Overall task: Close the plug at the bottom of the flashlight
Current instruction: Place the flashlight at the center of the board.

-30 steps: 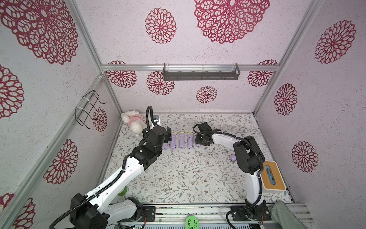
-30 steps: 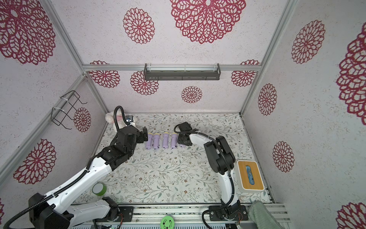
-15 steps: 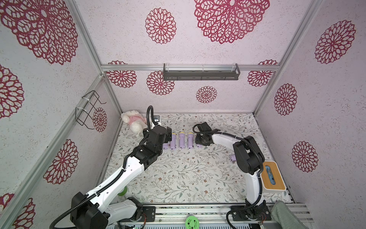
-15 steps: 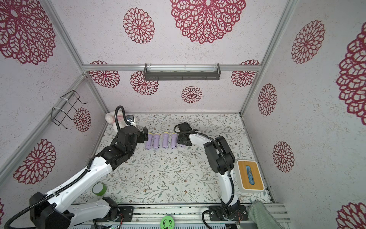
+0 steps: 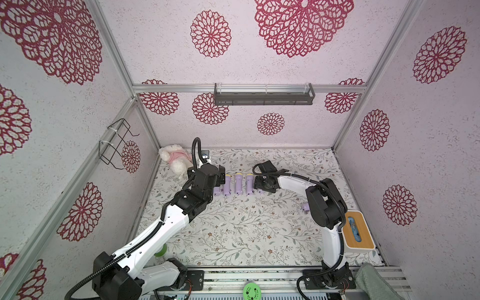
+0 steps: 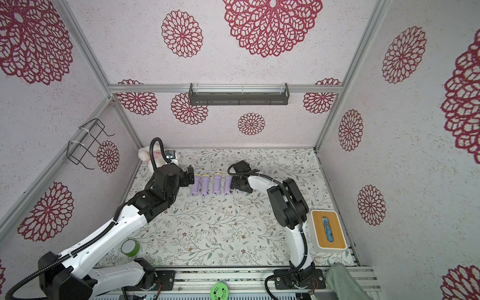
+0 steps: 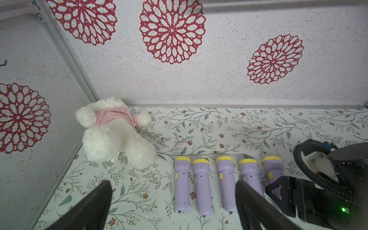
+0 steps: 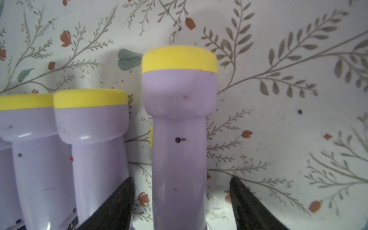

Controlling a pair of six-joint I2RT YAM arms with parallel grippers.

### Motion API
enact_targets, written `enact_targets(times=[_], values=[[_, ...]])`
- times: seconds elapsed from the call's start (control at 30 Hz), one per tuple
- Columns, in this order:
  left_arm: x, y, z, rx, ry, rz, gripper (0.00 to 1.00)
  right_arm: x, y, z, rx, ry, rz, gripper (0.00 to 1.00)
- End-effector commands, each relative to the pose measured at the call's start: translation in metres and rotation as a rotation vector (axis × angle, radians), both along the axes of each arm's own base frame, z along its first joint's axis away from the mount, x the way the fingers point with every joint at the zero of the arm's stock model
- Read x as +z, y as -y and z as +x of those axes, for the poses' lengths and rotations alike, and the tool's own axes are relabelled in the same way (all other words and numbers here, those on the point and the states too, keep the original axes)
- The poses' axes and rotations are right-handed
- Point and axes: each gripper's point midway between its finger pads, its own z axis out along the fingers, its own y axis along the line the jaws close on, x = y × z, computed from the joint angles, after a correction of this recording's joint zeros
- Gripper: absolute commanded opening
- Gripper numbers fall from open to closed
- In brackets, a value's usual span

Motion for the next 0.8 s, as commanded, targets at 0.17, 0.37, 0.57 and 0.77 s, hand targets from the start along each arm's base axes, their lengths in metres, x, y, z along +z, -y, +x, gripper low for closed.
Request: enact_targets(times=[0.17, 0.37, 0.57, 0.77], values=[[0.005, -0.003, 0.002, 0.014, 0.006, -0.002, 0.97, 0.089, 0.021, -0.004, -0.043, 0.141, 0.036, 0.87], [0.005, 0.011, -0.001, -0.062, 0.001, 0.0, 0.97, 0.12, 0.051, -0.027, -0.114, 0.174, 0.068, 0.99], [0.002, 0.046, -0.013, -0.215, 0.012, 0.071, 0.97, 0.125, 0.107, -0.06, -0.257, 0.116, 0.101, 0.99], [-0.01, 0.095, -0.033, -0.437, -0.008, 0.112, 0.97, 0.136, 0.173, -0.097, -0.486, 0.139, -0.013, 0.99]])
